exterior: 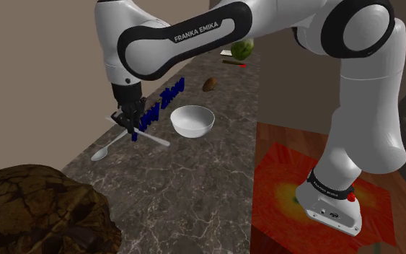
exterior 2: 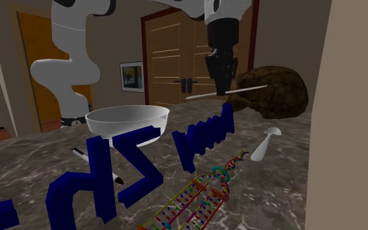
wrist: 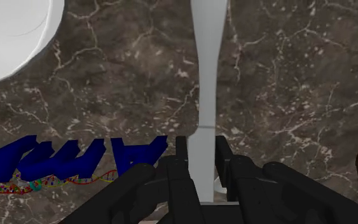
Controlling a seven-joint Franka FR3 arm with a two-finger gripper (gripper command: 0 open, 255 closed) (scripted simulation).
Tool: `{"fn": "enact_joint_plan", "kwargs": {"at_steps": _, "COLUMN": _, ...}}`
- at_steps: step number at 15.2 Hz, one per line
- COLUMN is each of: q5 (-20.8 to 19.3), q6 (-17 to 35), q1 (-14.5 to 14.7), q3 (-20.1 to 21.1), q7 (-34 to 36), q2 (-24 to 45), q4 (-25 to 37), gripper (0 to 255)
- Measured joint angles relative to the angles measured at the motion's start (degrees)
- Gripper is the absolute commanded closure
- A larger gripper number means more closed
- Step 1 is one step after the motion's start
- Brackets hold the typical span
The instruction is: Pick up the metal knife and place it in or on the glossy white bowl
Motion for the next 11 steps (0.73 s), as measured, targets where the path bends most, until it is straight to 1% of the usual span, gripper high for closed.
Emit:
{"fn": "enact_joint_plan", "kwargs": {"at_steps": 6, "q5": 0.22, "q6": -3.94, "q1": 0.1, "q3": 0.12, "q7": -0.22, "q2": -0.51, "q4": 3.44, "gripper": 255}}
{"fn": "enact_joint_plan", "kwargs": {"at_steps": 8, "q5": 0.88, "q6": -3.6, "q1": -1.11, "q3": -0.09, "q7": -1.6, "q2": -2.77, "q4": 0.92, "gripper": 255}}
{"fn": "enact_joint_plan", "kwargs": {"at_steps": 9, "q5": 1.41, "q6": -2.39, "q1": -2.07, "q3": -0.27, "q7": -2.62, "q2": -4.76, "q4": -2.19, "gripper": 255}}
{"fn": "enact_joint_plan", "kwargs": {"at_steps": 11, "q5": 2.27, "q6": -1.71, "q1": -3.66, "q3": -0.76, "q7": -4.72, "q2": -7.41, "q4": -5.43, "gripper": 255}}
